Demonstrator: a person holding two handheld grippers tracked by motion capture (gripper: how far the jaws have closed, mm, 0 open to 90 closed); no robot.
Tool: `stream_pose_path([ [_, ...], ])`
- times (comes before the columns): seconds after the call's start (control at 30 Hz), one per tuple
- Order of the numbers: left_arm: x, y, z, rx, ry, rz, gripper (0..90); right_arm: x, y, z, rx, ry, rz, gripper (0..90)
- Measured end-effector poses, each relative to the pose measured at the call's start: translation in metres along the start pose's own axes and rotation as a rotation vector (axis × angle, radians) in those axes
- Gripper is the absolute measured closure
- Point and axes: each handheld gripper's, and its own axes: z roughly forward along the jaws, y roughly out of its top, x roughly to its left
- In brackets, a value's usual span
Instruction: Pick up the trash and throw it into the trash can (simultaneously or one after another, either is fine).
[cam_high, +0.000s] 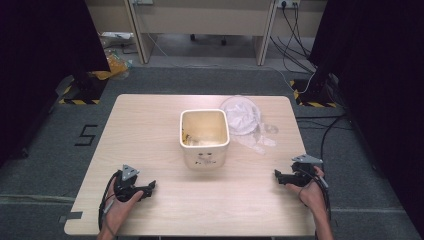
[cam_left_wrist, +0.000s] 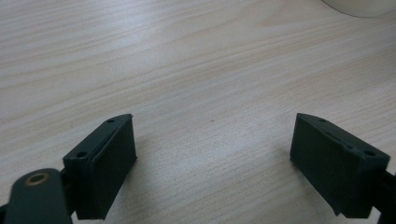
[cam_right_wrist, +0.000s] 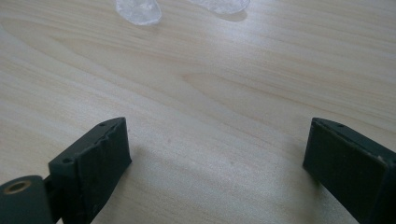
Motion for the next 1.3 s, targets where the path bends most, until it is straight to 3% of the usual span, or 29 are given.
stream_pose_path([
  [0.3, 0.0, 0.0, 0.0, 0.0, 0.001, 0.0, 13.3, 0.0, 0.002, 0.0, 0.013, 0.006, 0.005, 8.7],
  [0.33, 0.0, 0.0, 0.0, 0.0, 0.001, 0.0, 13.3, -0.001, 0.005, -0.001, 0.005, 0.039, 0.023, 18.1],
  [0.4, 0.0, 0.0, 0.0, 0.0, 0.001, 0.0, 13.3, -0.001, 0.007, -0.001, -0.002, 0.053, 0.026, 19.6],
  [0.43, 0.0, 0.0, 0.0, 0.0, 0.001, 0.0, 13.3, -0.001, 0.011, -0.001, -0.014, 0.066, 0.031, 13.9],
  [0.47, 0.0, 0.0, 0.0, 0.0, 0.001, 0.0, 13.3, 0.0, 0.013, -0.001, -0.02, 0.065, 0.023, 14.7],
  [0.73, 0.0, 0.0, 0.0, 0.0, 0.0, 0.0, 13.2, 0.007, 0.048, 0.015, -0.084, 0.088, 0.015, 15.2],
  [0.83, 0.0, 0.0, 0.0, 0.0, 0.0, 0.0, 13.3, 0.009, 0.064, 0.027, -0.099, 0.112, 0.04, 15.2],
  [1.1, 0.0, 0.0, 0.0, 0.0, 0.0, 0.0, 13.3, 0.018, 0.111, 0.059, -0.097, 0.108, 0.016, 15.5],
  [1.3, 0.0, 0.0, 0.0, 0.0, 0.0, 0.0, 13.3, 0.022, 0.14, 0.079, -0.08, 0.102, 0.034, 16.3],
])
